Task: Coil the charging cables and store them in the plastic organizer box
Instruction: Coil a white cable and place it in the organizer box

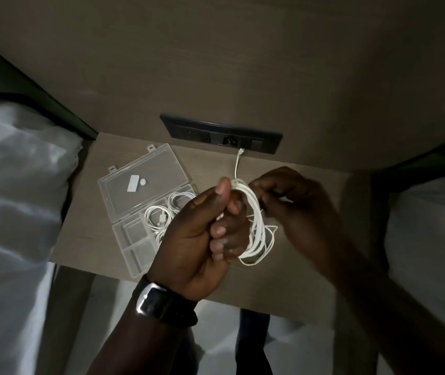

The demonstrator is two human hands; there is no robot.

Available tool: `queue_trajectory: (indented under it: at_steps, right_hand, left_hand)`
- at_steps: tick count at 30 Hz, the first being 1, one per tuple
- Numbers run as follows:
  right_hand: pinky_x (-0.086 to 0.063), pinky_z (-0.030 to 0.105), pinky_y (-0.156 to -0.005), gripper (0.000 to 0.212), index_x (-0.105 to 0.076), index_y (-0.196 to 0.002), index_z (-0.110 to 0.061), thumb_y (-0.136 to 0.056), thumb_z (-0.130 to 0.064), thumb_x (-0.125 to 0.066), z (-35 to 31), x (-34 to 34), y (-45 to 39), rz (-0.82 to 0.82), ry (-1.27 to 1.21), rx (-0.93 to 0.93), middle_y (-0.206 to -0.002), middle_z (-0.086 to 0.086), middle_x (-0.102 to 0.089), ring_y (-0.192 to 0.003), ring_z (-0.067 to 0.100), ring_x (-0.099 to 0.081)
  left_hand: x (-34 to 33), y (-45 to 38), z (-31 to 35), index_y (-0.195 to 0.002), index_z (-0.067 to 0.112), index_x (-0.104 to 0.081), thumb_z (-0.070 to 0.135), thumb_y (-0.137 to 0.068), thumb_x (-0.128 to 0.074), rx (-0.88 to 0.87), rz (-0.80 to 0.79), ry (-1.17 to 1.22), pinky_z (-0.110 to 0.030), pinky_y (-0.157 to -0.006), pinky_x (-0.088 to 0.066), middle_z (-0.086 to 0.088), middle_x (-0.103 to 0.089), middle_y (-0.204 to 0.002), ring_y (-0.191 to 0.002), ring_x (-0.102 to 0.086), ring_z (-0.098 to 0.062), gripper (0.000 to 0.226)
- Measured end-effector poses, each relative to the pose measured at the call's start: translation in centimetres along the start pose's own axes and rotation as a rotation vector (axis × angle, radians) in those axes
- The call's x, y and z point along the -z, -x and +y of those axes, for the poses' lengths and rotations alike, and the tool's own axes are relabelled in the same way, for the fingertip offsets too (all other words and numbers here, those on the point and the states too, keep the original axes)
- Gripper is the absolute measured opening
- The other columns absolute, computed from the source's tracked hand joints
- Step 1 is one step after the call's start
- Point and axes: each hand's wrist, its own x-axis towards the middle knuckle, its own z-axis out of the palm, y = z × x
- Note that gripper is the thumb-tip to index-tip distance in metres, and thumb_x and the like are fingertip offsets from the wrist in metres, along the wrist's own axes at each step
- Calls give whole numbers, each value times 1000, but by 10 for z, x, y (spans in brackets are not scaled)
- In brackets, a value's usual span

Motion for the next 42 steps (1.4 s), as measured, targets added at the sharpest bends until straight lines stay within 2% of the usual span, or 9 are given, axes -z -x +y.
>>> queue_trajectory:
  at_steps: [4, 9, 14, 19, 23, 26, 30, 36, 42]
  right_hand:
    - [-57, 34, -78, 21, -79, -89, -17, -87, -2, -64, 11, -23, 16, -51, -178, -156, -86, 3, -76, -81, 23, -72]
    - [-59, 32, -70, 20, -74, -95, 3, -85, 8, -57, 7, -26, 19, -144, -481, -334, -86, 21, -74, -77, 26, -71]
    - [-51, 37, -78, 23, -68, -99, 0, -83, -15, -61, 1, -17, 20, -200, -741, -467, -97, 21, -65, -85, 26, -64]
    - [-44, 46, -82, 31, -59, -105, 14, -84, -7, -64, 4, -20, 19, -253, -523, -422, -100, 39, -61, -89, 38, -59]
    - [-52, 35, -69, 17, -60, -97, 14, -89, 0, -56, 7, -29, 16, -223, -487, -418, -93, 28, -61, -76, 31, -62]
    - [-37, 35, -59, 10, -66, -87, -3, -83, -10, -61, 7, -36, 14, -192, -405, -425, -83, 22, -59, -74, 32, -49]
    - [-34, 22, -50, 7, -70, -76, -20, -79, -17, -65, 3, -39, 10, -250, -383, -454, -71, 3, -63, -61, 11, -51]
    - [-46, 19, -51, 12, -70, -86, -12, -77, -19, -65, 13, -53, 8, -328, -543, -656, -77, 3, -68, -65, 9, -61]
    - [-51, 20, -49, 16, -74, -75, -11, -84, -4, -63, 45, -102, 15, -179, -688, -851, -67, 1, -68, -56, 8, -61]
  left_hand:
    - [11, 0, -3, -80, 12, -52, 36, -98, -42, -5, -31, 209, -17, -43, -36, 4, -48, -58, -47, -46, -5, 32]
    - [21, 4, -8, -81, 13, -53, 38, -99, -41, -3, -43, 251, -17, -45, -35, 3, -50, -60, -48, -48, -5, 33]
    - [20, 3, -5, -77, 13, -56, 38, -98, -42, -53, 115, -20, -16, -40, -33, 5, -46, -56, -43, -42, -4, 36]
    - [16, 8, -6, -77, 10, -59, 37, -95, -50, -63, 239, -208, -20, -41, -25, 2, -41, -53, -39, -37, -8, 34]
    - [18, 11, -5, -81, 7, -61, 29, -93, -53, -76, 318, -274, -20, -41, -25, 1, -41, -53, -40, -37, -10, 27]
    - [26, 12, -3, -84, 4, -63, 23, -91, -58, -94, 378, -329, -20, -44, -40, -2, -48, -56, -45, -48, -13, 21]
    - [43, 19, -3, -97, 1, -62, 22, -90, -62, -189, 440, -479, -28, -59, -52, -8, -59, -65, -60, -62, -18, 22]
    - [74, 40, -10, -102, 13, -63, 21, -95, -57, -250, 504, -729, -17, -63, -45, -2, -66, -73, -66, -61, -10, 13]
    - [127, 68, -27, -96, 19, -73, 13, -95, -61, -220, 655, -899, -19, -76, -48, 0, -70, -96, -90, -66, -14, 13]
